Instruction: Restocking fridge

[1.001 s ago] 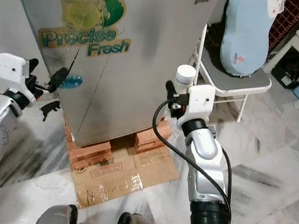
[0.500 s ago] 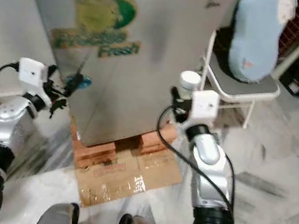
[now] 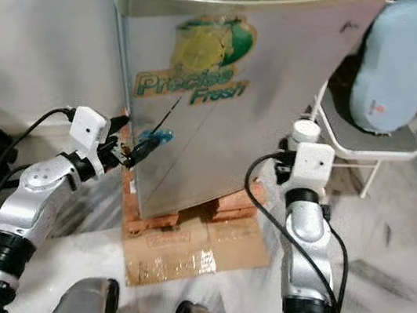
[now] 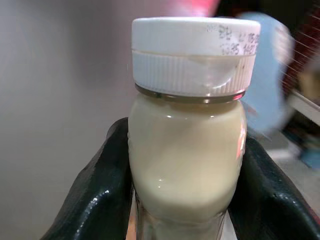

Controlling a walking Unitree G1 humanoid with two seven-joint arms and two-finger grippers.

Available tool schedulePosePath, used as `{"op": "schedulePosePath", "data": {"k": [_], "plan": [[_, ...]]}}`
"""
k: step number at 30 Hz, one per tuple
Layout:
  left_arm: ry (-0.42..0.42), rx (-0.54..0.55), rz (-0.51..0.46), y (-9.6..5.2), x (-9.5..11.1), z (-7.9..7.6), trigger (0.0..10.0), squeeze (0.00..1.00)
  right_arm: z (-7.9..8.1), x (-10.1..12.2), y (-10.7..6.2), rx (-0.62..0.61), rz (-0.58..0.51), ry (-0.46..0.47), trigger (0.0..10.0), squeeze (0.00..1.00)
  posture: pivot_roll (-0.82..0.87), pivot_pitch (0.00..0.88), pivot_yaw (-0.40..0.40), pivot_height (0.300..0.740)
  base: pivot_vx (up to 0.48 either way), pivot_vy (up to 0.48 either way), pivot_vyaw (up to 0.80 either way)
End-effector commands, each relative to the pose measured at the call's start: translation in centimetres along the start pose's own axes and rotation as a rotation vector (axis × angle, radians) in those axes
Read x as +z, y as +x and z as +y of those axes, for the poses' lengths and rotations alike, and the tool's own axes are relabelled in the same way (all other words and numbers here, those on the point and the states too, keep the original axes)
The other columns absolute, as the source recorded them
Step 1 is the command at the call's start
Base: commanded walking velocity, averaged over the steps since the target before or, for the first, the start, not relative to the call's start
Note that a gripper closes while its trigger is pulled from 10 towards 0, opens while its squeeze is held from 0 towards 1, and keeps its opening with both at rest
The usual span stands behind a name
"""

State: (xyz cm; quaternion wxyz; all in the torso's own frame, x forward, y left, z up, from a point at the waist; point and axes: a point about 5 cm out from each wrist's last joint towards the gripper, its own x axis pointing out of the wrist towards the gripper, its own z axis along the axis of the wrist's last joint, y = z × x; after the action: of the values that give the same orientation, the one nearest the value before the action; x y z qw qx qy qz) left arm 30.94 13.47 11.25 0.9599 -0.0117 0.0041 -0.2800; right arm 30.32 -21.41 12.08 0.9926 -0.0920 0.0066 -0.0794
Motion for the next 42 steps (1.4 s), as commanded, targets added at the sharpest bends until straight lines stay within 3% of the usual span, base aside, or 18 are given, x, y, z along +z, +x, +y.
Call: {"op": "schedulePosePath", "data": {"k": [1, 5, 16, 20, 28, 30, 34, 42], "plan": [[0.047, -0.165, -0.143, 2.2, 3.5, -3.9, 10.0, 0.0, -0.9, 0.3, 0.1, -0.048, -0.009, -0.007, 10.0, 0.0, 0.04, 0.14, -0.108, 0.74, 0.0, 0.0, -0.77], [0.031, -0.2, -0.159, 2.3, 3.9, -5.1, 10.0, 0.0, -1.2, 0.3, 0.1, -0.067, -0.007, -0.025, 10.0, 0.0, 0.04, 0.144, -0.104, 0.74, 0.0, 0.0, -0.77], [0.04, -0.256, -0.164, 2.7, 4.5, -6.6, 10.0, 0.0, -1.3, 0.1, -0.4, -0.093, -0.001, -0.04, 10.0, 0.0, 0.03, 0.135, -0.1, 0.74, 0.0, -0.197, -0.74], [0.062, -0.28, -0.14, 2.5, 4.3, -7.3, 10.0, 0.0, -2.1, -0.1, -0.4, -0.139, 0.012, -0.079, 10.0, 0.0, 0.03, 0.128, -0.101, 0.74, 0.0, -0.068, -0.46], [0.044, -0.249, -0.119, 2.0, 3.8, -7.3, 10.0, 0.0, -2.3, -0.7, -0.6, -0.156, 0.048, -0.062, 10.0, 0.0, 0.03, 0.127, -0.101, 0.74, 0.0, 0.0, -0.15], [-0.011, -0.302, -0.104, 1.3, 3.5, -7.4, 10.0, 0.0, -2.2, -0.7, -0.6, -0.152, 0.048, -0.061, 10.0, 0.0, 0.03, 0.128, -0.101, 0.74, 0.0, 0.0, 0.0], [-0.027, -0.386, -0.056, 0.4, 3.2, -7.9, 10.0, 0.0, -2.1, -0.8, -0.6, -0.152, 0.054, -0.073, 10.0, 0.0, 0.04, 0.128, -0.101, 0.74, 0.0, 0.0, 0.0], [0.006, -0.368, -0.033, 0.1, 3.0, -7.6, 10.0, 0.0, -3.3, -2.1, -1.1, -0.223, 0.139, -0.123, 10.0, 0.0, 0.03, 0.124, -0.097, 0.74, 0.0, 0.0, -0.37]]}}
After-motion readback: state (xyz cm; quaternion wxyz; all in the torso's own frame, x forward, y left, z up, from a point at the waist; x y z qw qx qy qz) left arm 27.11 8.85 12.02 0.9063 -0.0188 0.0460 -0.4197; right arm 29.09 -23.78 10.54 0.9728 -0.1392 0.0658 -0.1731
